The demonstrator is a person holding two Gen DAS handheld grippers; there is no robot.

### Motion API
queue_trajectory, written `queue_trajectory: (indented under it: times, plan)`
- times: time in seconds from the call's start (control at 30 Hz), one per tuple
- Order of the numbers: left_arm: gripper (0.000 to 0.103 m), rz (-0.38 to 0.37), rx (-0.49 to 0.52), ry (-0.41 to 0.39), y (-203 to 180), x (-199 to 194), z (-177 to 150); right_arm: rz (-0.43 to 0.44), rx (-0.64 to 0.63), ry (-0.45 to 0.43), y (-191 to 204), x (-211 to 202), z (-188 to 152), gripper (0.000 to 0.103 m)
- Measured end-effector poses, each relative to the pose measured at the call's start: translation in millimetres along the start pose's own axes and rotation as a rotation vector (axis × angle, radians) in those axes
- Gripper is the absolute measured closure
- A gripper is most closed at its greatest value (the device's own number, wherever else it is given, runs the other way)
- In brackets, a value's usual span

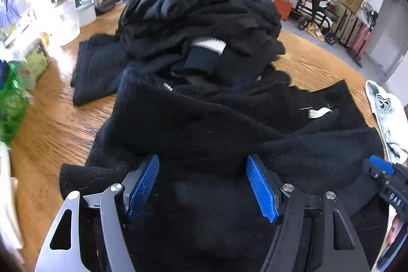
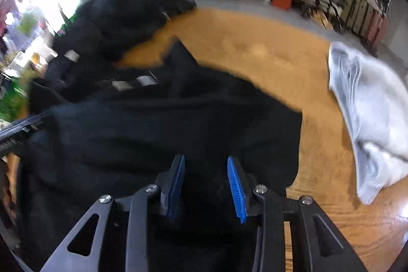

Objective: Fold clothes

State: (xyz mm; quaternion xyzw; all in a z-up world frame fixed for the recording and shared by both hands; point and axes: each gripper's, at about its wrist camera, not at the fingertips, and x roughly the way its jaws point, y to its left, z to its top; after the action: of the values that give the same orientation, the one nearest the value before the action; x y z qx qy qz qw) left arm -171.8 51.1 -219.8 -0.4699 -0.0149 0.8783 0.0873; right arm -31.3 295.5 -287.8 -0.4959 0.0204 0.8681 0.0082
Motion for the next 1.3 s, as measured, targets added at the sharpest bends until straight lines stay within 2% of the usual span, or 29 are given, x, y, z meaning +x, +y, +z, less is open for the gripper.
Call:
queue_trajectory:
  times: [0.1, 0.13, 0.2, 0.23, 0.47, 0.6, 0.73, 0.83, 0.87, 0.97, 1.03, 1.1, 1.23, 1.3]
  plan:
    - [0.027, 0.023, 0.012, -0.005, -3.9, 8.6, 6.2, 0.013, 0.057, 0.022, -12.8, 10.1, 9.6, 0.065]
    - [0.026, 0.024, 0.01, -0.009, -4.6, 11.7, 9.0, 0.0, 0.076, 0.027, -17.5, 14.0, 15.0, 0.068]
    - [0.025, 0.025, -0.002, -0.009, -6.3, 19.3, 18.0, -0.049, 0.08, 0.023, -23.4, 20.3, 25.2, 0.081]
    - [0.024, 0.027, -0.009, -0.007, -8.2, 21.5, 21.2, -0.081, 0.074, 0.017, -25.4, 24.2, 31.4, 0.083]
    - [0.018, 0.068, -0.026, -0.001, -19.4, 45.0, 47.7, -0.172, 0.013, 0.037, -19.4, 49.7, 75.4, 0.081]
    - [0.015, 0.096, -0.046, -0.017, -22.4, 58.6, 61.4, -0.148, 0.063, 0.056, -32.4, 66.6, 105.4, 0.081]
    - [0.015, 0.108, -0.052, -0.035, -24.0, 66.0, 66.8, -0.166, 0.092, 0.052, -35.7, 80.6, 129.9, 0.08]
    - [0.015, 0.023, -0.048, -0.018, -13.9, 56.6, 59.9, -0.144, 0.045, 0.063, -35.5, 71.3, 125.9, 0.077]
    - [0.015, -0.032, -0.056, -0.014, -6.5, 43.0, 49.3, -0.122, 0.042, 0.056, -38.8, 62.5, 120.0, 0.073]
    - [0.015, -0.202, -0.085, -0.011, 17.0, -2.9, 13.2, 0.006, 0.038, -0.028, -56.0, 0.2, 74.0, 0.062]
    - [0.015, -0.196, -0.071, 0.02, 26.2, -26.0, -10.3, 0.055, -0.004, -0.054, -67.4, -45.5, 22.3, 0.053]
    - [0.015, -0.176, -0.052, 0.055, 33.6, -44.3, -32.6, 0.075, -0.019, -0.047, -77.7, -77.2, -28.2, 0.052]
    - [0.015, -0.166, -0.067, 0.087, 35.7, -68.4, -78.1, 0.16, 0.086, 0.037, -101.5, -114.0, -116.9, 0.051]
    - [0.015, -0.137, -0.072, 0.102, 37.7, -78.7, -97.0, 0.215, 0.129, 0.07, -106.1, -121.7, -148.2, 0.051]
